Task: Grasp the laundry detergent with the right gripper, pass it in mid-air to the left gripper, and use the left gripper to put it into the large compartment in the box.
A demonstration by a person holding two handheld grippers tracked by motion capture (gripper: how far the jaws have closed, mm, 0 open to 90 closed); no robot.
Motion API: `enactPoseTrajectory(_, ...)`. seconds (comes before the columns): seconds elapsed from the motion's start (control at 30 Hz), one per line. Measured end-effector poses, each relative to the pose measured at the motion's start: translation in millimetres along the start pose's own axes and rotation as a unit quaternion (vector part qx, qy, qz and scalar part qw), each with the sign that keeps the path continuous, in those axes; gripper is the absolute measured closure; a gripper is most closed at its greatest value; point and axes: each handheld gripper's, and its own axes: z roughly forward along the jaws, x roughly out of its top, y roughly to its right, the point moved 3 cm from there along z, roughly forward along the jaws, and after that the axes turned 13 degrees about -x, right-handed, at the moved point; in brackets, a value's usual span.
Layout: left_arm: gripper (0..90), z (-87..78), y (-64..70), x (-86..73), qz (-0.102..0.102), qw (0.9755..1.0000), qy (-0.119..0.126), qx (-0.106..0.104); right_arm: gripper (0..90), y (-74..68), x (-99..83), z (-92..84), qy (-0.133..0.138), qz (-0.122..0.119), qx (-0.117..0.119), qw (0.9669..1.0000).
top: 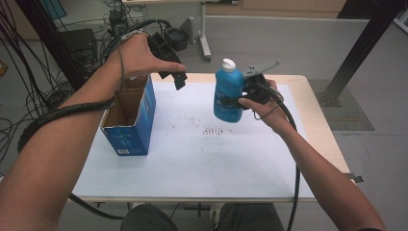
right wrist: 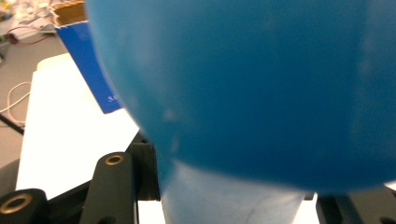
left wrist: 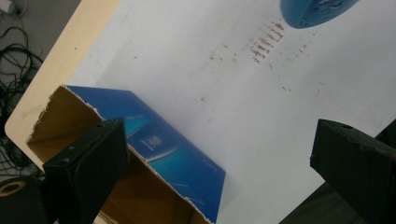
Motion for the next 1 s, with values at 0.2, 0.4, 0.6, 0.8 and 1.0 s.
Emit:
enactPoseTrajectory(0.2, 4.9, -6.0, 3.7, -3.1, 0.023, 0.9997, -0.009, -0.008, 44.1, -12.5, 12.7, 12.0, 0.002, -0.017, 0.024, 0.9996)
enactPoseTrajectory(0.4, 4.9, -14.3, 7.6, -3.2, 0.044, 0.9989, -0.008, -0.014, 44.1, -24.6, 17.7, 25.9, 0.0, -0.025, 0.046, 0.9986)
enactPoseTrajectory(0.6, 4.9, -20.2, 11.1, -0.6, 0.057, 0.9981, -0.011, -0.019, 44.1, -36.8, 20.7, 38.8, -0.002, -0.041, 0.073, 0.9965)
enactPoseTrajectory(0.8, 4.9, -19.5, 12.9, 0.8, 0.077, 0.9965, -0.021, -0.027, 44.1, -45.9, 23.5, 48.7, 0.005, -0.047, 0.097, 0.9942)
enactPoseTrajectory(1.0, 5.0, -16.4, 14.6, 1.2, 0.09, 0.9947, -0.032, -0.037, 44.1, -55.3, 26.7, 59.6, 0.016, -0.053, 0.12, 0.9912)
